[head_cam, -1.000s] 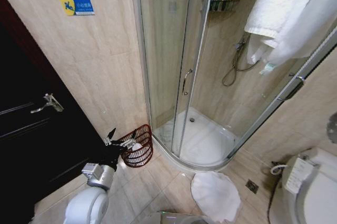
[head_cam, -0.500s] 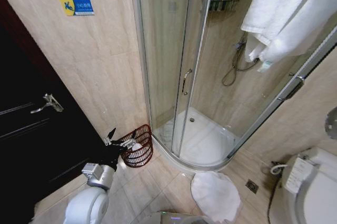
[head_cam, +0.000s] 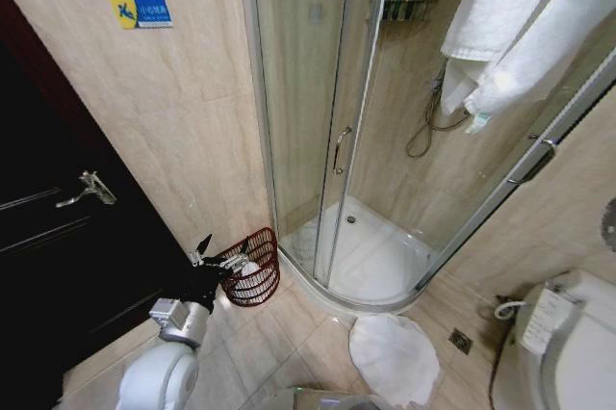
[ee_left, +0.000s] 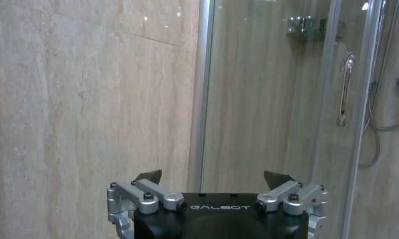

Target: Discard the used towel into the hamper.

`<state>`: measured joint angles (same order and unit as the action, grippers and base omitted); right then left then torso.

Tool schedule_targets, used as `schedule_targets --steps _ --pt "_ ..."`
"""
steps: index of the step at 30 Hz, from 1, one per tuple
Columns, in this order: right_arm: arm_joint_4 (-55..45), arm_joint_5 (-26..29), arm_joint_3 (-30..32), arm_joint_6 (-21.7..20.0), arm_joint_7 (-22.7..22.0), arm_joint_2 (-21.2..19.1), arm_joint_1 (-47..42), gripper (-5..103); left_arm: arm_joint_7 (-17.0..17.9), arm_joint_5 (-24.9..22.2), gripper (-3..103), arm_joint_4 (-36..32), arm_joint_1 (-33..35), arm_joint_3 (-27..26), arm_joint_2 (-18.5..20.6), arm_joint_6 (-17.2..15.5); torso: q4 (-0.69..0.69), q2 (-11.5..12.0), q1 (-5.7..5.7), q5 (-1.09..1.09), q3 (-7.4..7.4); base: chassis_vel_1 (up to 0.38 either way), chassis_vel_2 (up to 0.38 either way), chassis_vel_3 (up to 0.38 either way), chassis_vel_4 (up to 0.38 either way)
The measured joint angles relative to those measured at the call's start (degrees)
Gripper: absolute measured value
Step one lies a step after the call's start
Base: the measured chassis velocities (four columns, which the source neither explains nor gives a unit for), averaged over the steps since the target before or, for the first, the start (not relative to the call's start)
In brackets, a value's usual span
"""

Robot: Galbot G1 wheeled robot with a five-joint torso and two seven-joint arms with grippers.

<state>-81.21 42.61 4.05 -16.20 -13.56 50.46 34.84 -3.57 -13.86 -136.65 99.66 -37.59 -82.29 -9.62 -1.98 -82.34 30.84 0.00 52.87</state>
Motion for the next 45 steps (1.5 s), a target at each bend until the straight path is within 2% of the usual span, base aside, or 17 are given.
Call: schedule_targets --steps 1,4,8,11,12,15,30,37,42,45 --pt "0.0 0.0 0.0 0.0 0.0 0.0 0.0 49 0.0 0.0 100 0.0 0.0 0.0 0.0 0.0 0.0 0.0 0.0 0.0 0.0 0.0 0.0 0.0 0.0" --pt "-0.2 0.3 -0.1 0.0 0.1 -0.2 0.0 37 0.0 0.0 100 0.0 0.0 0.0 0.0 0.0 0.0 0.0 0.0 0.0 0.0 0.0 0.0 0.0 0.0" --pt "-0.6 0.7 -0.1 0.0 0.1 -0.5 0.1 30 0.0 0.0 100 0.0 0.0 0.0 0.0 0.0 0.0 0.0 0.0 0.0 0.0 0.0 0.0 0.0 0.0" --pt "-0.8 0.9 -0.2 0.0 0.2 -0.7 0.3 18 0.0 0.0 100 0.0 0.0 0.0 0.0 0.0 0.0 0.0 0.0 0.0 0.0 0.0 0.0 0.0 0.0" --pt "-0.8 0.9 -0.2 0.0 0.2 -0.7 0.3 18 0.0 0.0 100 0.0 0.0 0.0 0.0 0.0 0.0 0.0 0.0 0.0 0.0 0.0 0.0 0.0 0.0" --pt "-1.4 1.5 -0.4 0.0 0.1 -0.9 0.3 9 0.0 0.0 100 0.0 0.0 0.0 0.0 0.0 0.0 0.0 0.0 0.0 0.0 0.0 0.0 0.0 0.0" --pt "-3.7 2.9 -0.4 0.0 0.0 -2.5 -0.1 8 0.0 0.0 100 0.0 0.0 0.0 0.0 0.0 -0.01 0.0 0.0 0.01 0.0 0.0 0.0 0.0 0.0" --pt "-11.5 6.1 3.3 0.1 -0.3 -7.8 -6.4 8 0.0 0.0 100 0.0 0.0 0.0 0.0 0.0 0.0 0.0 0.0 -0.01 -0.01 0.0 0.0 0.0 0.0" --pt "-15.5 7.8 5.4 0.1 -0.4 -10.3 -9.9 8 0.0 0.0 100 0.0 0.0 0.0 0.0 0.0 -0.01 0.0 0.0 0.01 -0.01 0.0 0.0 0.0 0.0" --pt "-20.3 9.8 8.9 -0.1 -0.6 -13.2 -15.0 8 0.0 0.0 100 0.0 0.0 0.0 0.0 0.0 -0.01 0.0 0.0 0.01 -0.01 0.0 0.0 0.0 0.0"
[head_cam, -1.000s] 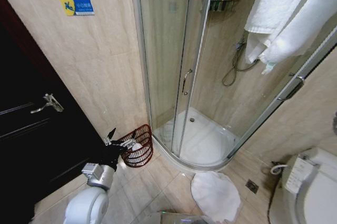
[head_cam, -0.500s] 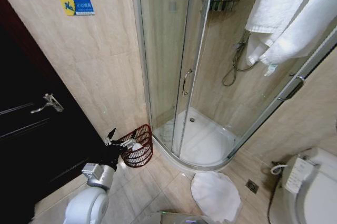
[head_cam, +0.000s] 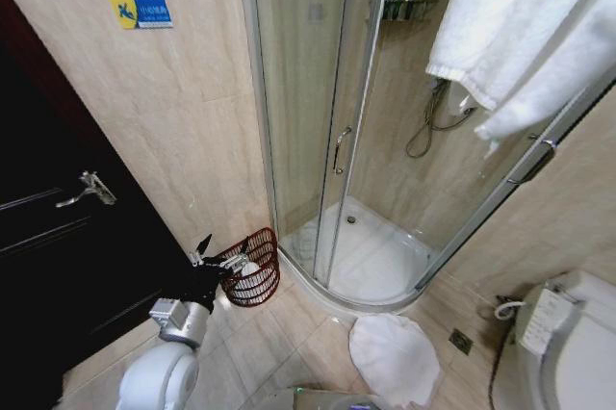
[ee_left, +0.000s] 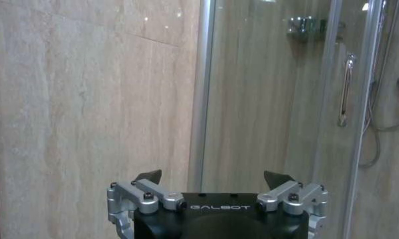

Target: Discard the used towel into the hamper.

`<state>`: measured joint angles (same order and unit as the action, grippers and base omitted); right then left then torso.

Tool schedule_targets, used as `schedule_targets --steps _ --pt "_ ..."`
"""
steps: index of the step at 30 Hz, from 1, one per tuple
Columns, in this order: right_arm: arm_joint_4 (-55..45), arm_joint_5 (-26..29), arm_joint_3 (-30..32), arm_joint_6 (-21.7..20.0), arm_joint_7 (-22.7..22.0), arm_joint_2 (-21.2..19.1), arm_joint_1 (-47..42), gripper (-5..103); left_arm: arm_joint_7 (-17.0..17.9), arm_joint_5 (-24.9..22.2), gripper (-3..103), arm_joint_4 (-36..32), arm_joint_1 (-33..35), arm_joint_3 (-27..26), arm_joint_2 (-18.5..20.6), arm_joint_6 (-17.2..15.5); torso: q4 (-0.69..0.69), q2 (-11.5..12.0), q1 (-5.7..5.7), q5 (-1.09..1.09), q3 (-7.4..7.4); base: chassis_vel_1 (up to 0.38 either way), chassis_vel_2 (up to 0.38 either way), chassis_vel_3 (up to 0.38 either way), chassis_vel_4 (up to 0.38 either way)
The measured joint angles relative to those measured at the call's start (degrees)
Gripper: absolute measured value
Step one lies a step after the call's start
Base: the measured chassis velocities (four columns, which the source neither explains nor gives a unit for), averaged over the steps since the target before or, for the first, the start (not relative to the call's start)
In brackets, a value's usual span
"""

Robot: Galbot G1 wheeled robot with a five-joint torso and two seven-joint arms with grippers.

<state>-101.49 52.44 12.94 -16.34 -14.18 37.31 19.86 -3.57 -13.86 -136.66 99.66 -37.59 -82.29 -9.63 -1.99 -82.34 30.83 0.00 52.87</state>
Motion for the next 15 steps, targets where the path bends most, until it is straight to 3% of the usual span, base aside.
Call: schedule_targets --steps 7,11,15 --pt "-7.0 3.0 8.3 0.0 0.3 -4.6 -10.2 8 0.0 0.0 100 0.0 0.0 0.0 0.0 0.0 0.0 0.0 0.0 0.0 0.0 0.0 0.0 0.0 0.0" --pt "-12.9 4.8 19.4 0.8 1.3 -8.5 -25.8 8 0.0 0.0 100 0.0 0.0 0.0 0.0 0.0 0.02 0.0 0.0 -0.06 0.0 0.0 0.0 0.0 0.0" --pt "-15.7 6.6 26.0 1.2 1.5 -9.7 -34.3 8 0.0 0.0 100 0.0 0.0 0.0 0.0 0.0 0.0 0.0 0.0 0.04 0.0 0.0 0.0 0.0 0.0"
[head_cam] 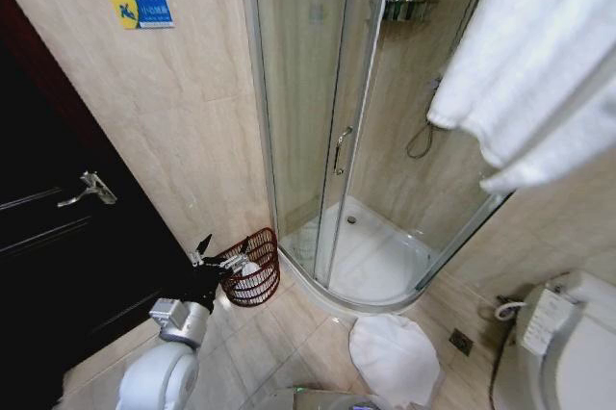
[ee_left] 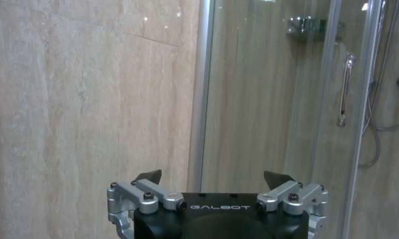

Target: Discard the used towel into the hamper.

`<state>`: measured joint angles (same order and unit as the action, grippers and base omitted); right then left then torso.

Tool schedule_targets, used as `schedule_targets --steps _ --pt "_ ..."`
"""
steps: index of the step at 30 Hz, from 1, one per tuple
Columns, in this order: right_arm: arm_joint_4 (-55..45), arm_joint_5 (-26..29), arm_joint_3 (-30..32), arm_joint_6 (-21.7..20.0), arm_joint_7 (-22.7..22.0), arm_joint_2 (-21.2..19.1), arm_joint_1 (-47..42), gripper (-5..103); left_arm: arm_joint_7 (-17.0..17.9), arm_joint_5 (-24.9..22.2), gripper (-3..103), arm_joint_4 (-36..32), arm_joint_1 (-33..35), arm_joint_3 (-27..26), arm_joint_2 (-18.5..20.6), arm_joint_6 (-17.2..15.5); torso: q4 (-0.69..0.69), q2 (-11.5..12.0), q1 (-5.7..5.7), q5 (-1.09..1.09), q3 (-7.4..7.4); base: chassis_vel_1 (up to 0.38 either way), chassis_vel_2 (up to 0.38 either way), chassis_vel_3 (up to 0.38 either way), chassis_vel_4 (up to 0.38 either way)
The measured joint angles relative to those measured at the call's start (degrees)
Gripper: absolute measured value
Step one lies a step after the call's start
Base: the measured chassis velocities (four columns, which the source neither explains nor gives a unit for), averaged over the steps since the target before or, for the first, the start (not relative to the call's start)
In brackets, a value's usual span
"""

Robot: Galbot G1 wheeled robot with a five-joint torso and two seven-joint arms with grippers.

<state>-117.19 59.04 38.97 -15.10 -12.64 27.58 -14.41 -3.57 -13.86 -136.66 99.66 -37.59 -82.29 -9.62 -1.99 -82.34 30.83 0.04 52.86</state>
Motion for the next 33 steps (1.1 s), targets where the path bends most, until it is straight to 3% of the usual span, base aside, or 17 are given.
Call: schedule_targets --steps 7,14,33 --pt "-2.7 0.7 8.0 0.9 0.7 -0.2 -12.3 8 0.0 0.0 100 0.0 0.0 0.0 0.0 0.0 0.01 0.0 0.0 -0.04 0.0 0.0 0.0 0.0 0.0" --pt "-5.9 -1.8 10.5 2.6 1.3 2.7 -20.2 8 0.0 0.0 100 0.0 0.0 0.0 0.0 0.0 0.01 0.0 0.0 -0.03 0.0 0.0 0.0 0.0 0.0" --pt "-8.9 -18.4 11.9 10.5 6.1 14.4 -42.4 8 0.0 0.0 100 0.0 0.0 0.0 0.0 0.0 0.01 0.0 0.0 -0.03 0.0 0.0 0.0 0.0 0.0"
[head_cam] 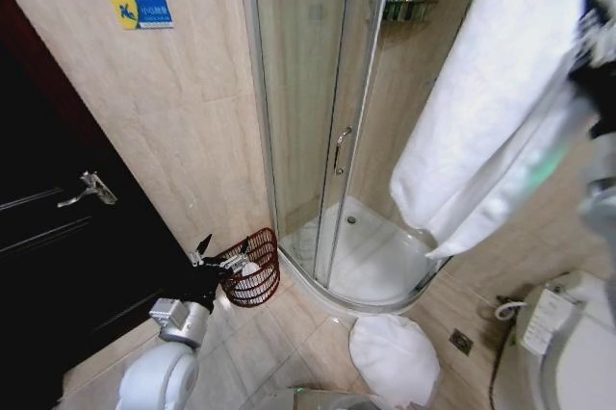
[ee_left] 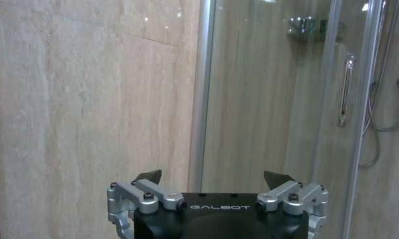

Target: Discard the used towel into the hamper.

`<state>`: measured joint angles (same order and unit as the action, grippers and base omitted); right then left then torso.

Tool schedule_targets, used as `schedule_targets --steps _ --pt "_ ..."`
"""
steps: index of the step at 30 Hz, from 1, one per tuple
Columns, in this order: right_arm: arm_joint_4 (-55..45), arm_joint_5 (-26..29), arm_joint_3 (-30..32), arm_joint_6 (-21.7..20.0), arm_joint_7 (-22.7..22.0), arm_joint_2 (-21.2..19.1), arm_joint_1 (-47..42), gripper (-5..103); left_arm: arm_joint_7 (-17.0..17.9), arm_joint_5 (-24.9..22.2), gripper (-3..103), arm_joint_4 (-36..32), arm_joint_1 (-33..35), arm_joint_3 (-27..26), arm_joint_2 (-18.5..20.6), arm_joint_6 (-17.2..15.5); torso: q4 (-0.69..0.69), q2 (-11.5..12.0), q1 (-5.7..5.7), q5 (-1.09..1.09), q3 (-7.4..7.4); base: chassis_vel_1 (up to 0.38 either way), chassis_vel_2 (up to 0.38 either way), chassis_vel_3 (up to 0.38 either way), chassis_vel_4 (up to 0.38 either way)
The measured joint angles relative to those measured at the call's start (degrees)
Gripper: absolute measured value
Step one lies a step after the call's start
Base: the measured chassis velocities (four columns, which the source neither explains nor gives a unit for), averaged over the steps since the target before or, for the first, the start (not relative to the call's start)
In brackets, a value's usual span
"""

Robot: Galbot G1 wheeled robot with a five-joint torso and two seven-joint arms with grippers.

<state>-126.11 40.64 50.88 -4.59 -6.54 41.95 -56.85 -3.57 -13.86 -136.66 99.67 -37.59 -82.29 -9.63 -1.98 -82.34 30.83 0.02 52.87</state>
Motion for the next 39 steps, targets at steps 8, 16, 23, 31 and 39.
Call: schedule_targets --steps 8,16,23,31,39 --pt "1.2 -7.8 -1.0 4.8 2.1 6.2 -6.1 8 0.0 0.0 100 0.0 0.0 0.0 0.0 0.0 0.0 0.0 0.01 -0.02 0.0 0.0 0.0 0.0 0.0" --pt "0.1 -14.7 -1.4 9.4 3.3 13.4 -13.7 8 0.0 0.0 100 0.0 0.0 0.0 0.0 0.0 0.0 0.0 0.01 -0.01 0.0 0.0 0.0 0.0 0.0" --pt "-1.6 -19.7 -2.0 12.6 4.4 18.4 -19.6 8 0.0 0.0 100 0.0 0.0 0.0 0.0 0.0 0.0 0.0 0.01 -0.01 0.0 0.0 0.0 0.0 0.0" --pt "-2.3 -25.6 -3.2 17.3 6.1 23.6 -25.3 8 0.0 0.0 100 0.0 0.0 0.0 0.0 0.0 0.0 0.0 0.01 -0.01 0.0 0.0 0.0 0.0 0.0" --pt "-2.0 -30.8 -3.9 23.2 7.6 27.2 -29.1 8 0.0 0.0 100 0.0 0.0 0.0 0.0 0.0 0.0 0.0 0.01 -0.02 0.0 0.0 0.0 0.0 0.0"
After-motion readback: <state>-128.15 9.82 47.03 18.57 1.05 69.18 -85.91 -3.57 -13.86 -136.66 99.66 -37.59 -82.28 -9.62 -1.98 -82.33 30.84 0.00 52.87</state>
